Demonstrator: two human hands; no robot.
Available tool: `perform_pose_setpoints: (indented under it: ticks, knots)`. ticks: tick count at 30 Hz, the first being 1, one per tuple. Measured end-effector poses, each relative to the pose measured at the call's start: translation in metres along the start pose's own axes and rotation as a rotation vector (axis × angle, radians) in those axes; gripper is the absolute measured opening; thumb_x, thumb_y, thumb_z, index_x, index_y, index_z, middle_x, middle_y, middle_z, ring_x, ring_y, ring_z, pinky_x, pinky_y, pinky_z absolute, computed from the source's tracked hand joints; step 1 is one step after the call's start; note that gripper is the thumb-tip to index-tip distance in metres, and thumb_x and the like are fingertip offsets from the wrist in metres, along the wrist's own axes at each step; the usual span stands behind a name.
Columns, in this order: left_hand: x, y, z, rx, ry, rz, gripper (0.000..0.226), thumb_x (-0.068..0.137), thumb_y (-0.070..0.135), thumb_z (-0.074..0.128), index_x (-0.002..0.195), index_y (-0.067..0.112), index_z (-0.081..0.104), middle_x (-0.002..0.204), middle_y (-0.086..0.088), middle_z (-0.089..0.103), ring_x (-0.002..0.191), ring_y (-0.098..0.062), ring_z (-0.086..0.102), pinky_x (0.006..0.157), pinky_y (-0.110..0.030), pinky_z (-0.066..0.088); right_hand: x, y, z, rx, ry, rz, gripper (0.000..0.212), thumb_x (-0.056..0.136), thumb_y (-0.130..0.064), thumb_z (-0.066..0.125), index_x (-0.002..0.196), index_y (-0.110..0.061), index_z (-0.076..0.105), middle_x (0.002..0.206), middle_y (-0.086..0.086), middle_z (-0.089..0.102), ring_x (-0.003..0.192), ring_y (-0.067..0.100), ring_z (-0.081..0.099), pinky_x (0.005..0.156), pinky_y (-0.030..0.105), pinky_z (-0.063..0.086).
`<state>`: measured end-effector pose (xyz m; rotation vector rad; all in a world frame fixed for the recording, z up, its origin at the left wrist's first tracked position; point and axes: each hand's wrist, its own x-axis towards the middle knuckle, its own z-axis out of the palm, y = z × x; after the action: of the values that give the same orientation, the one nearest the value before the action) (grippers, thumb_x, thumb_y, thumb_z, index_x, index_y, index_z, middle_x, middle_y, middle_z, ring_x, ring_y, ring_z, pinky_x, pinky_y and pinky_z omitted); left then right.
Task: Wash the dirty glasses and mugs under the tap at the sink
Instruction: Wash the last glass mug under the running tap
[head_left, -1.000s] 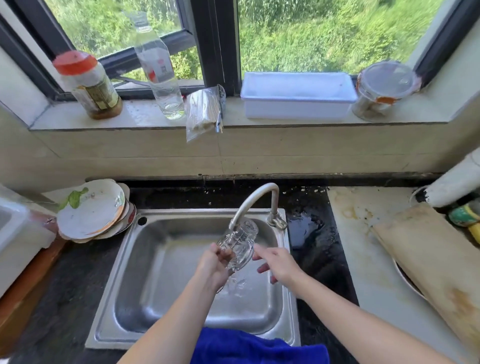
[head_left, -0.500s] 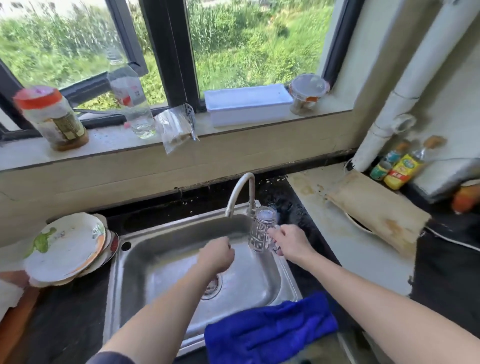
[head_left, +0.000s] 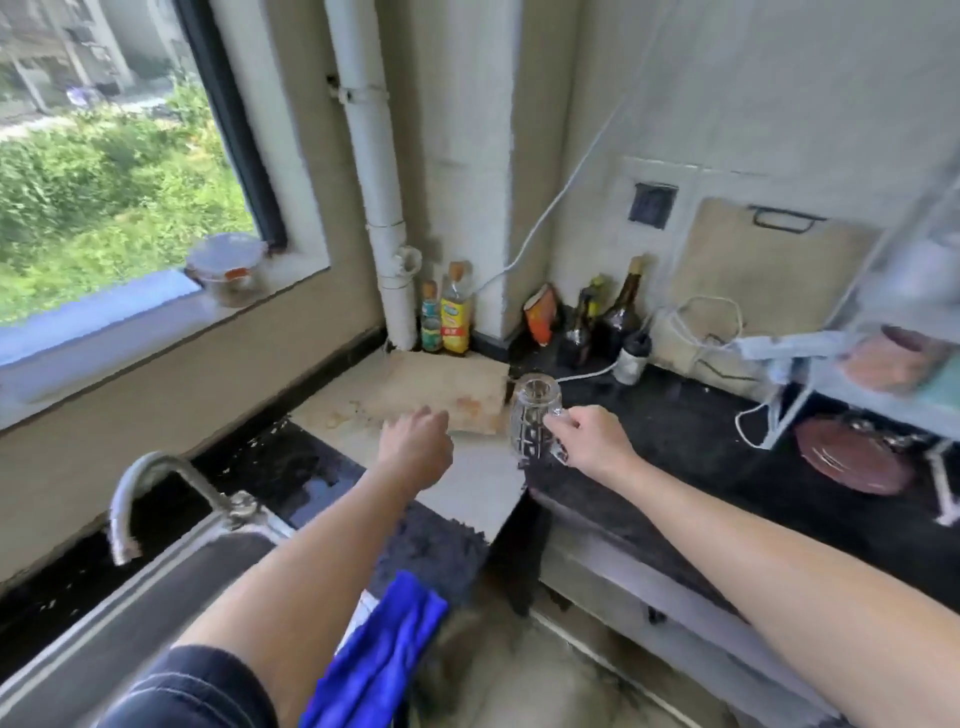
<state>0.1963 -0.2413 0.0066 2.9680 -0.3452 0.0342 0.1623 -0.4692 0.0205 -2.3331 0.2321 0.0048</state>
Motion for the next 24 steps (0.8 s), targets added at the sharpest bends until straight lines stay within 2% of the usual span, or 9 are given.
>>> perform_pose_setpoints:
  ticks: [3,7,11,14,19,24]
  knots:
    - [0.019,0.097,0.01,0.005,-0.014,0.104,0.025,0.091,0.021,0.042,0.109,0.016,0.059,0.113,-0.009,0.058,0.106,-0.032,0.057,0.086,-0.039,0.043,-0.016,0.072,-0.07,0.014,0.104,0.098,0.052,0.091,-0.036,0.058,0.045,-0.017,0.044,0.042,-0.007,0.05,0.062,0.023,0.06,0.057,0.032,0.041]
    - [0.022,0.232,0.039,0.041,-0.012,0.286,0.023,0.092,0.025,0.043,0.105,0.016,0.059,0.112,-0.009,0.057,0.107,-0.032,0.057,0.088,-0.042,0.043,-0.049,0.172,-0.154,0.004,0.207,0.208,0.059,0.091,-0.037,0.057,0.038,-0.018,0.038,0.033,-0.011,0.045,0.049,0.017,0.051,0.056,0.033,0.035]
    - [0.014,0.345,0.062,-0.006,-0.063,0.464,0.023,0.093,0.027,0.044,0.107,0.015,0.059,0.111,-0.008,0.056,0.105,-0.032,0.057,0.087,-0.043,0.042,-0.086,0.254,-0.221,-0.003,0.312,0.326,0.058,0.091,-0.037,0.057,0.044,-0.017,0.032,0.036,-0.007,0.046,0.051,0.022,0.058,0.056,0.034,0.036]
    - [0.012,0.413,0.07,-0.018,-0.103,0.554,0.024,0.094,0.026,0.042,0.108,0.015,0.058,0.112,-0.007,0.055,0.106,-0.031,0.055,0.088,-0.042,0.042,-0.108,0.303,-0.257,0.026,0.391,0.402,0.057,0.091,-0.037,0.058,0.044,-0.016,0.032,0.037,-0.01,0.05,0.043,0.01,0.053,0.052,0.031,0.036]
    - [0.018,0.505,0.085,-0.104,-0.188,0.682,0.024,0.094,0.024,0.043,0.109,0.013,0.059,0.112,-0.008,0.056,0.1,-0.033,0.056,0.085,-0.041,0.044,-0.133,0.371,-0.294,0.061,0.46,0.539,0.055,0.09,-0.038,0.058,0.045,-0.015,0.037,0.041,-0.008,0.054,0.047,0.015,0.056,0.052,0.03,0.038]
    - [0.037,0.604,0.105,-0.194,-0.276,0.837,0.021,0.094,0.022,0.045,0.103,0.011,0.06,0.108,-0.009,0.057,0.095,-0.033,0.058,0.082,-0.044,0.049,-0.149,0.438,-0.334,0.079,0.543,0.689,0.054,0.09,-0.039,0.059,0.045,-0.016,0.039,0.038,-0.006,0.05,0.046,0.014,0.054,0.05,0.028,0.038]
